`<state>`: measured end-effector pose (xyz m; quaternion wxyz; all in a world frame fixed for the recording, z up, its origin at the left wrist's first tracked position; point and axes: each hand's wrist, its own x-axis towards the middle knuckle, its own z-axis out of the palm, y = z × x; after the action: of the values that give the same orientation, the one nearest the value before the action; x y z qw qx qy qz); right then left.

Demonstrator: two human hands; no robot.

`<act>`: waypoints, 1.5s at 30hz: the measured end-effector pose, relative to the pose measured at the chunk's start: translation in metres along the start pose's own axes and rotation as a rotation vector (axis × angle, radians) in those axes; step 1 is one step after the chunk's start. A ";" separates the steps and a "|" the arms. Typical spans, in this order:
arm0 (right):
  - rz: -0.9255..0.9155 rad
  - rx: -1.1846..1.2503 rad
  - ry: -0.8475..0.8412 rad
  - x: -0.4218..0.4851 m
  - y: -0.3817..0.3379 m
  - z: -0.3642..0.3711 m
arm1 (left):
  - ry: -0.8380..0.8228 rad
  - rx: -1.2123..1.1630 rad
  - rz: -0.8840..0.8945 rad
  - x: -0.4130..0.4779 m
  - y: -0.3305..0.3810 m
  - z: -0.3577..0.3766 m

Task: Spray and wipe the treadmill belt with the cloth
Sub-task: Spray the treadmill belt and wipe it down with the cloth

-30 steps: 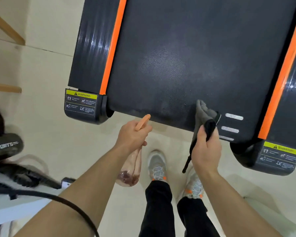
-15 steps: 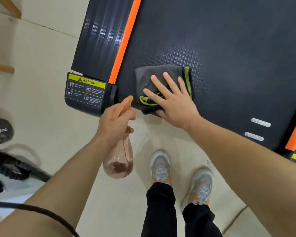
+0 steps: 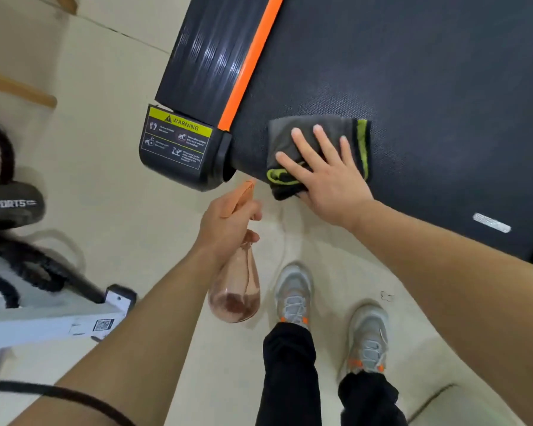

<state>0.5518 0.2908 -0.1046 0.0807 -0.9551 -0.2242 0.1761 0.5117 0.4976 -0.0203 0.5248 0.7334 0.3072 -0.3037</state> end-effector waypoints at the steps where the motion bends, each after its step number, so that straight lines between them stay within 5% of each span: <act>1: -0.036 -0.014 -0.011 0.021 -0.012 -0.003 | 0.009 0.022 0.003 -0.002 -0.003 -0.001; 5: -0.090 -0.036 -0.003 0.023 -0.012 0.000 | 0.038 0.063 -0.012 -0.013 -0.012 0.007; 9: -0.042 -0.039 -0.021 -0.081 0.026 0.017 | -0.036 0.118 -0.014 -0.029 -0.013 0.037; 15: 0.546 0.390 0.041 -0.239 0.043 0.027 | -0.162 0.187 -0.030 -0.062 -0.014 0.111; 20: 1.007 1.077 -0.002 -0.292 -0.010 0.031 | -0.221 0.254 -0.010 -0.078 -0.022 0.161; 24: 1.460 1.661 0.127 -0.327 -0.054 0.054 | -0.327 0.424 0.052 -0.085 -0.029 0.189; 26: 1.563 1.762 0.208 -0.340 -0.077 0.068 | -0.372 0.468 0.111 -0.089 -0.035 0.198; 36: 1.596 1.928 0.551 -0.326 -0.102 0.101 | -0.342 0.600 0.345 -0.092 -0.076 0.220; 45: 1.530 2.036 0.630 -0.318 -0.095 0.098 | -0.217 0.563 0.371 -0.088 -0.093 0.216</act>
<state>0.2107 0.2373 -0.0777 0.6899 -0.3512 0.6320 0.0371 0.3587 0.3042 -0.0644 0.3779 0.8561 0.0154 -0.3522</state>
